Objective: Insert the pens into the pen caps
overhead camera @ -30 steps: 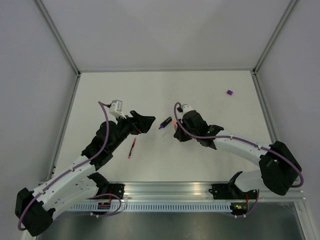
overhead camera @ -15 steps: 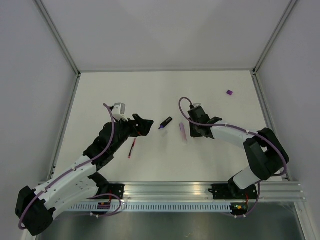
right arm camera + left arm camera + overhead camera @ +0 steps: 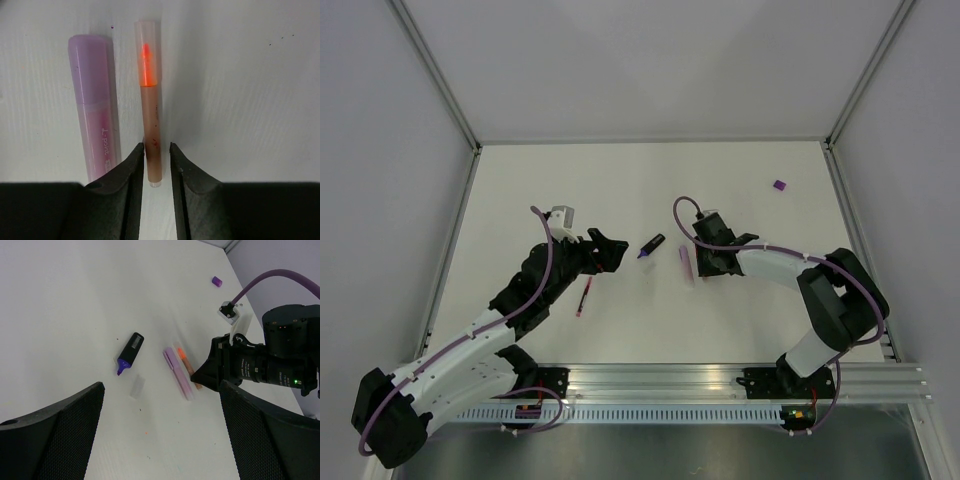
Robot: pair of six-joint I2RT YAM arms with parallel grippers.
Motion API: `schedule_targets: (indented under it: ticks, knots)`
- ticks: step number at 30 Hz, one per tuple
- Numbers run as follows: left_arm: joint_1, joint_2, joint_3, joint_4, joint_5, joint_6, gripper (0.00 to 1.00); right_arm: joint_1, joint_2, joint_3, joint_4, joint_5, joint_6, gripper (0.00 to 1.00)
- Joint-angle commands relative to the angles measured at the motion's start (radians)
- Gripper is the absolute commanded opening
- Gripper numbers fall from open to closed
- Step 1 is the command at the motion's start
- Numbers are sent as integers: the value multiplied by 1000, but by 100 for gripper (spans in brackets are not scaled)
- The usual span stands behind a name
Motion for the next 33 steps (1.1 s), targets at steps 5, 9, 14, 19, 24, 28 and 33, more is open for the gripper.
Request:
schedule_targets:
  ticks: [5, 9, 14, 19, 24, 28, 33]
  knots:
    - [-1, -4, 7, 17, 30, 55, 100, -4, -79, 114, -56, -24, -3, 37]
    - [-1, -14, 5, 18, 47, 75, 100, -5, -124, 185, -41, -162, -86, 42]
    - [-1, -44, -5, 28, 58, 99, 100, -3, -77, 312, -10, -360, -270, 59]
    - [-1, -111, -21, 25, 33, 101, 100, -4, -3, 378, 17, -385, -625, 66]
    - [-1, -200, -39, 22, 44, 104, 100, -6, 49, 352, 6, -592, -988, 74]
    - [-1, -258, -81, 55, 49, 87, 100, -6, 147, 444, -116, -626, -1194, 77]
    - [-1, -259, -87, 68, 52, 78, 100, -75, 200, 455, 2, -629, -1133, 77]
